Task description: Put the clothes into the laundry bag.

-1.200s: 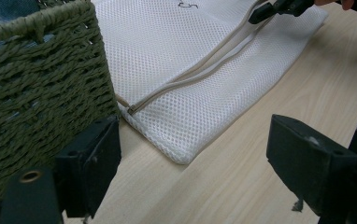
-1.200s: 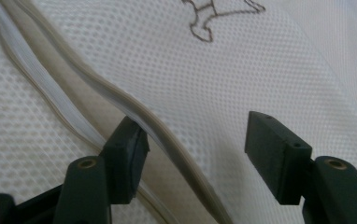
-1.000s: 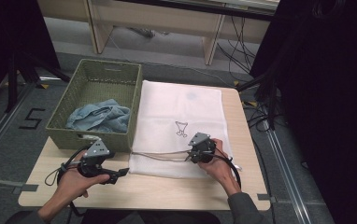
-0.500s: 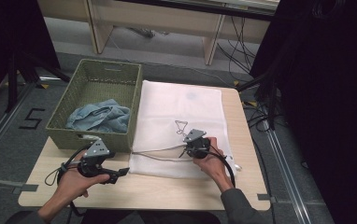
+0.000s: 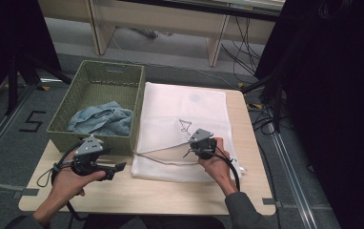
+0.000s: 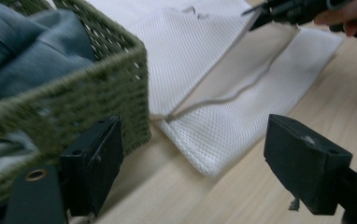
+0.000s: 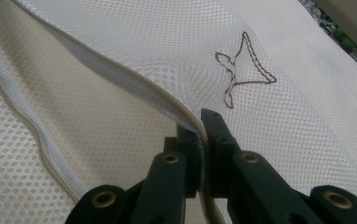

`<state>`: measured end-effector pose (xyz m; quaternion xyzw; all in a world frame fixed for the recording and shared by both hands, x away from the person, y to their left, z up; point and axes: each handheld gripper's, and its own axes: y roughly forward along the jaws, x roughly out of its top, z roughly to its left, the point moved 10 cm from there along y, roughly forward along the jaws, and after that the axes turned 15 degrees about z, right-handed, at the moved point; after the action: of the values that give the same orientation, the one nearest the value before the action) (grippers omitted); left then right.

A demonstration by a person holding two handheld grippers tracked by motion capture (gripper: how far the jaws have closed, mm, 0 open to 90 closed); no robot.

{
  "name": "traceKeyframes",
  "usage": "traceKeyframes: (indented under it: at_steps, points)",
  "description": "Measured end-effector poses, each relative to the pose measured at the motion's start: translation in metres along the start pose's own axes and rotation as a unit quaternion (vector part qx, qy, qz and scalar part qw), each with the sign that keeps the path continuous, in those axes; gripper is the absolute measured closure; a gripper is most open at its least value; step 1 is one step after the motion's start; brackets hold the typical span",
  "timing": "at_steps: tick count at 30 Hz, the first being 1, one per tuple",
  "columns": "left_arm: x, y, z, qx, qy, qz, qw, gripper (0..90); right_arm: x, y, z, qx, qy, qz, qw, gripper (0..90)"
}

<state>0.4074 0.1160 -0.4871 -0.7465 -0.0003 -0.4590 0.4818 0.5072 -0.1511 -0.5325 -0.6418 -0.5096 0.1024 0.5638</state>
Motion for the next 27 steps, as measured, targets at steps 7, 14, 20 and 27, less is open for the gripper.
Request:
traceKeyframes:
  at_steps: [7, 14, 20, 27]
  points:
    - [0.033, -0.03, 0.028, 0.018, 0.012, -0.025, 0.9994, 14.4, 0.001, -0.001, -0.004, -0.008, -0.013, -0.004, 0.9999, 86.7]
    - [0.085, -0.022, 0.106, 0.035, 0.044, 0.039, 0.9976, 14.8, 0.001, -0.002, -0.004, -0.005, -0.005, -0.002, 1.0, 86.8]
    - [0.089, 0.014, 0.134, 0.018, 0.035, 0.075, 0.9964, 15.1, 0.001, -0.002, -0.003, 0.0, 0.001, -0.005, 1.0, 86.7]
    - [0.088, 0.042, 0.145, 0.008, 0.062, 0.119, 0.9909, 18.0, -0.001, 0.0, -0.004, -0.003, -0.007, 0.0, 1.0, 86.6]
